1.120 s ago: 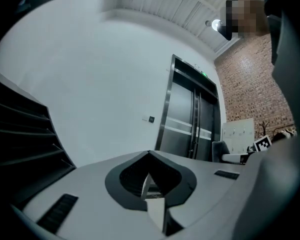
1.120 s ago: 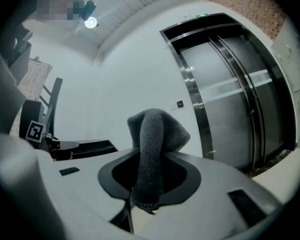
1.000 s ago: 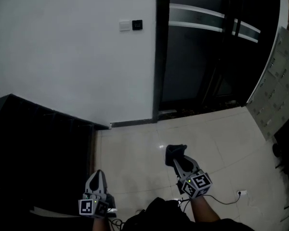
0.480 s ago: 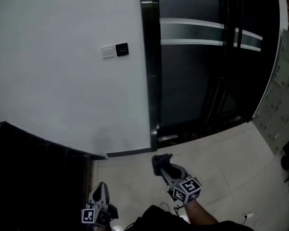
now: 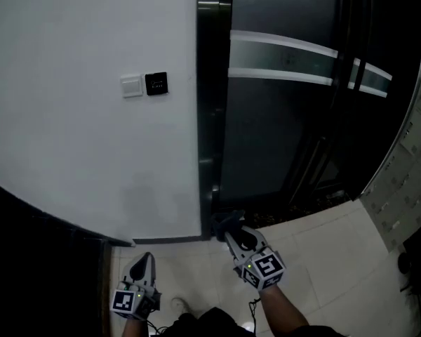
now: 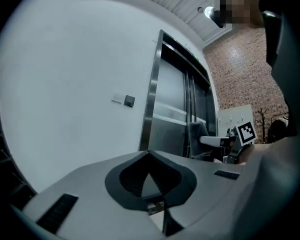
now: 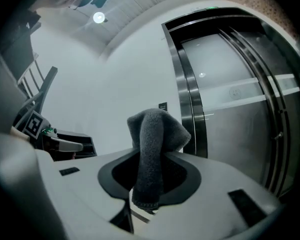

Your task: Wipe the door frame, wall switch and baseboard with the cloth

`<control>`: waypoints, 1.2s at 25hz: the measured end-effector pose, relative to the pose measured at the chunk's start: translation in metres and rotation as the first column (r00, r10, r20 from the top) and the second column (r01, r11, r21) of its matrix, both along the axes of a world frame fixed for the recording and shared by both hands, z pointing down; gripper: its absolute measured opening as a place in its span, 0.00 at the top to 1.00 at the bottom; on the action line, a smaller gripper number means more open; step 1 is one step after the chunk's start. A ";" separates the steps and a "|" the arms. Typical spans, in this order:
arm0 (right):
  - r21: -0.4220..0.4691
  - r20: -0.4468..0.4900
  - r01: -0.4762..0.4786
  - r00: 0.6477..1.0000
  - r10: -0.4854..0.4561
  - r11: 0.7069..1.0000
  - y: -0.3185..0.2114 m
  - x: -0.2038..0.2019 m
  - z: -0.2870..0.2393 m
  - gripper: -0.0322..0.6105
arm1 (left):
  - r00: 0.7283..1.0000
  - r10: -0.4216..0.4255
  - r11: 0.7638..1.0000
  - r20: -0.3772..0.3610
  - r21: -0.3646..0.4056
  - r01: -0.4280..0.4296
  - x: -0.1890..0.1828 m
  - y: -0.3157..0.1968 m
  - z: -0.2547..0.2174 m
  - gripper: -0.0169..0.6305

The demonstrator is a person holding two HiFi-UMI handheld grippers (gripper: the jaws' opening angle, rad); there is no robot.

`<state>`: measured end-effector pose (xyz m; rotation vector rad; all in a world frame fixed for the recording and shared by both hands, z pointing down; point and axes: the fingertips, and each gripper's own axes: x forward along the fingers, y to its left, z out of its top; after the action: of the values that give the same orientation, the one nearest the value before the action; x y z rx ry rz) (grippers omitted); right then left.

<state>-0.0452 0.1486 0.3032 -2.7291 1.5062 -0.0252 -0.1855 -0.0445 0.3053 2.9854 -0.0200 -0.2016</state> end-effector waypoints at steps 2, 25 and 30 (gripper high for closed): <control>0.005 0.007 -0.027 1.000 0.027 1.000 -0.011 0.028 -0.001 0.81 | 1.000 0.019 1.000 -0.010 -0.008 -0.019 0.035 -0.015 -0.001 0.98; -0.212 -0.673 -0.290 0.736 0.076 0.933 -0.157 0.291 -0.188 0.81 | 0.994 0.044 0.999 -0.098 0.026 -0.041 0.242 -0.157 -0.035 0.98; -0.198 -0.913 -0.477 0.407 0.016 0.856 -0.173 0.314 -0.265 0.81 | 0.994 -0.056 0.998 -0.093 0.004 0.057 0.244 -0.165 -0.030 0.98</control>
<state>0.2686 -0.0248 0.0378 -3.5396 1.1760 1.5545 0.0589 -0.2095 0.2752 2.9804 -0.0933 -0.3481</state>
